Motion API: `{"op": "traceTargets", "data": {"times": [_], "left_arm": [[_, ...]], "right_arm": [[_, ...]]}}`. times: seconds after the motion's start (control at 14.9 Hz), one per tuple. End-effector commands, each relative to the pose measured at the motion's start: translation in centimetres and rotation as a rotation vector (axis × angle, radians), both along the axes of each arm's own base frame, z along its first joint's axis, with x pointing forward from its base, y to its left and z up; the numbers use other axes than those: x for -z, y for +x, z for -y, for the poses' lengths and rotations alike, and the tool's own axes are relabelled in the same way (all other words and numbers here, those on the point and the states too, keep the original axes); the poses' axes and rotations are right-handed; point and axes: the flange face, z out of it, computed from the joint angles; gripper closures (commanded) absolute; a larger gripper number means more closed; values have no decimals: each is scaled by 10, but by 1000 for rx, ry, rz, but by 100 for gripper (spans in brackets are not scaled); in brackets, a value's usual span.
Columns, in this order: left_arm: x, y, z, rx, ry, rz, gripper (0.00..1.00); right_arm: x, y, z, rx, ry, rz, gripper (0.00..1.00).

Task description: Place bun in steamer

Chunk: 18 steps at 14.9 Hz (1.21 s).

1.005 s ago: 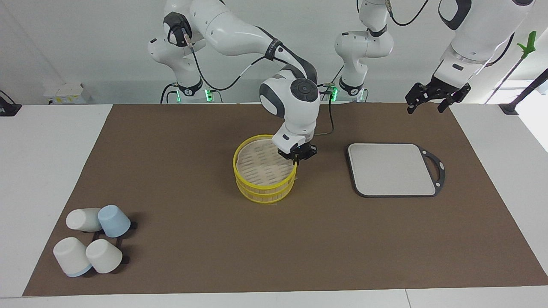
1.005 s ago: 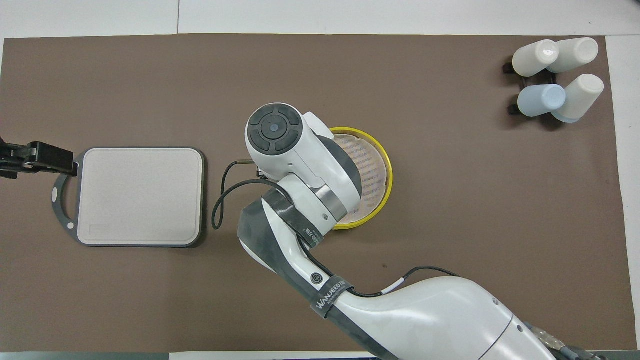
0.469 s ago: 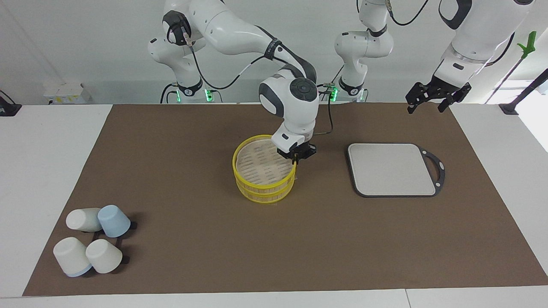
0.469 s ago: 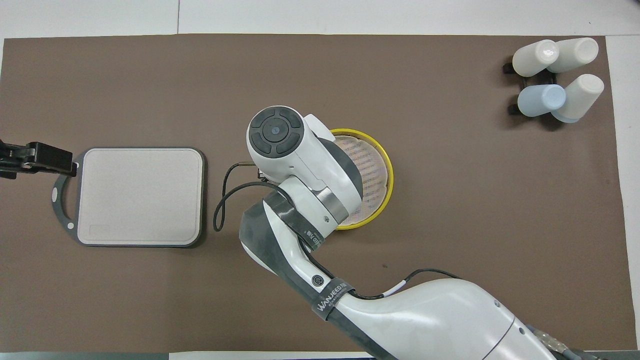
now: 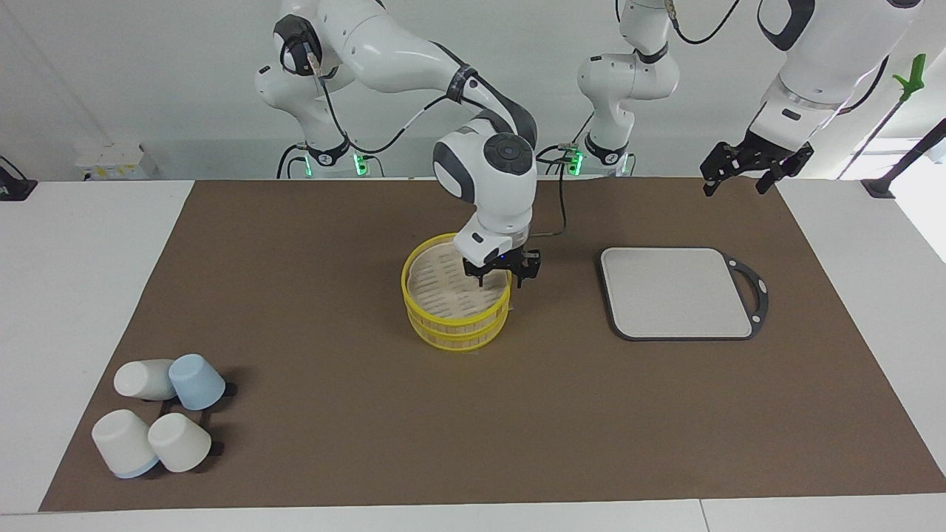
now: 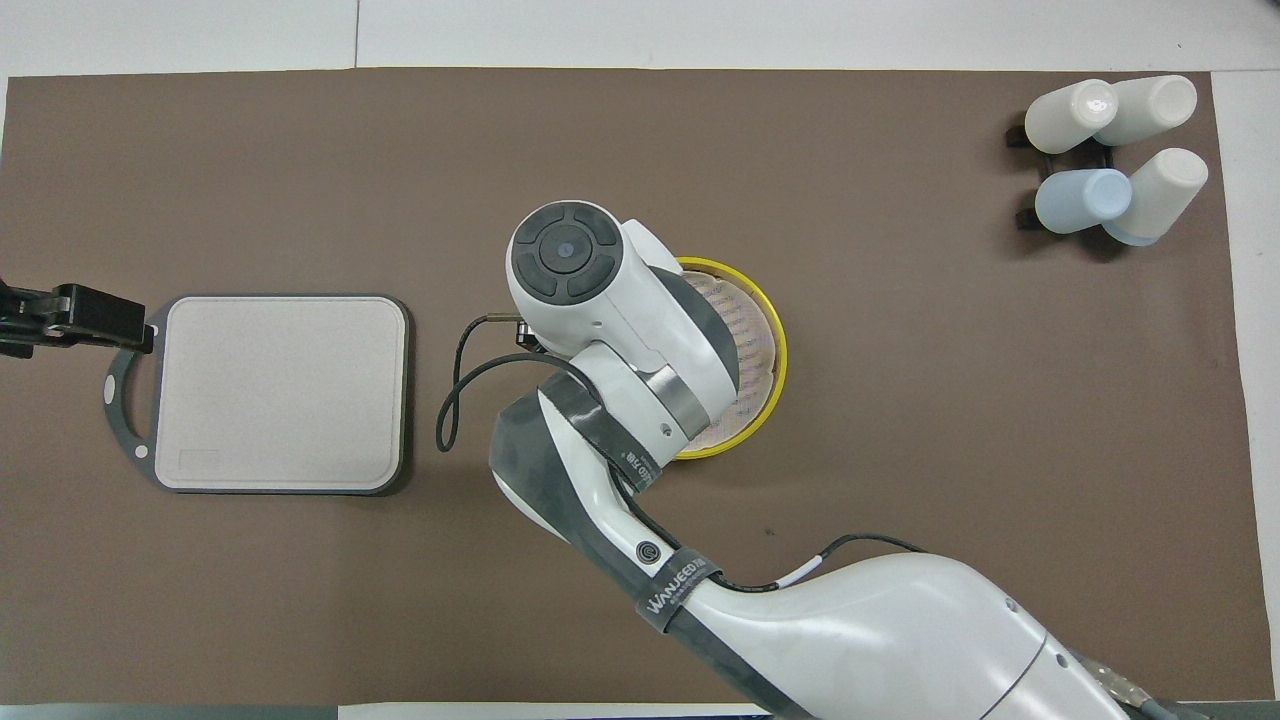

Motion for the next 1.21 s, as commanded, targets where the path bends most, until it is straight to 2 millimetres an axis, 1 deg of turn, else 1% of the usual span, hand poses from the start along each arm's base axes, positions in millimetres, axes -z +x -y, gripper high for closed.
{"op": "traceTargets", "data": {"times": [0.0, 0.13, 0.27, 0.47, 0.6, 0.74, 0.87, 0.94, 1.01, 1.14], "left_arm": [[-4, -6, -1, 4, -7, -1, 0], [-4, -6, 0, 7, -7, -2, 0], [-4, -5, 0, 7, -6, -1, 0], [-4, -5, -1, 7, -7, 2, 0], [-4, -5, -1, 6, -7, 6, 0], [-4, -5, -1, 6, -7, 7, 0], [-4, -4, 0, 6, -7, 12, 0], [-4, -4, 0, 6, -7, 13, 0], [-4, -4, 0, 6, -7, 13, 0], [-4, -4, 0, 7, -7, 13, 0]], "right_arm": [[-43, 19, 58, -46, 26, 33, 0], [-66, 32, 103, -115, 14, 34, 0], [-88, 42, 156, -201, 0, 27, 0], [-107, 47, 232, -292, -17, -25, 0], [-117, 42, 267, -302, -23, -53, 0], [-128, 42, 304, -307, -22, -39, 0], [-136, 41, 337, -351, -21, -38, 0], [-137, 36, 351, -345, -18, -55, 0], [-140, 27, 360, -333, -20, -59, 0], [-145, 2, 364, -325, -31, -48, 0]]}}
